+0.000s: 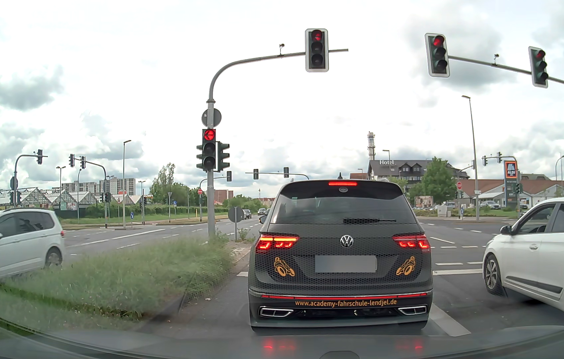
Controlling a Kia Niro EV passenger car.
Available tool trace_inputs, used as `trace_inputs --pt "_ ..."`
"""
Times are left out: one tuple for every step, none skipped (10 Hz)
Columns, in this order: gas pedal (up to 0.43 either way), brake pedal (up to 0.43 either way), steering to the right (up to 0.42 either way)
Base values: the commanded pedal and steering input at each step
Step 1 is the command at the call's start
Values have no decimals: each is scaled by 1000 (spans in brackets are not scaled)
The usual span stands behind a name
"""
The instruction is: Follow the waypoints while adhering to traffic rules and regulations
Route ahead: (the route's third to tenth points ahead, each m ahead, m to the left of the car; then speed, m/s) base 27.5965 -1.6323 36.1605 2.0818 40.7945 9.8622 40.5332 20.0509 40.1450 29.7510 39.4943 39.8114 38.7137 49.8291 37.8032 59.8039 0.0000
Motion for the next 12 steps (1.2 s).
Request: trace_inputs --pt "0 256 6" --pt "0 256 6" --pt "0 256 6" --pt "0 250 6" --pt "0 256 6" --pt "0 256 6" --pt "0 256 6" --pt "0 256 6" --pt "0 256 4" --pt "0 256 4" --pt "0 256 4" --pt "0 256 4"
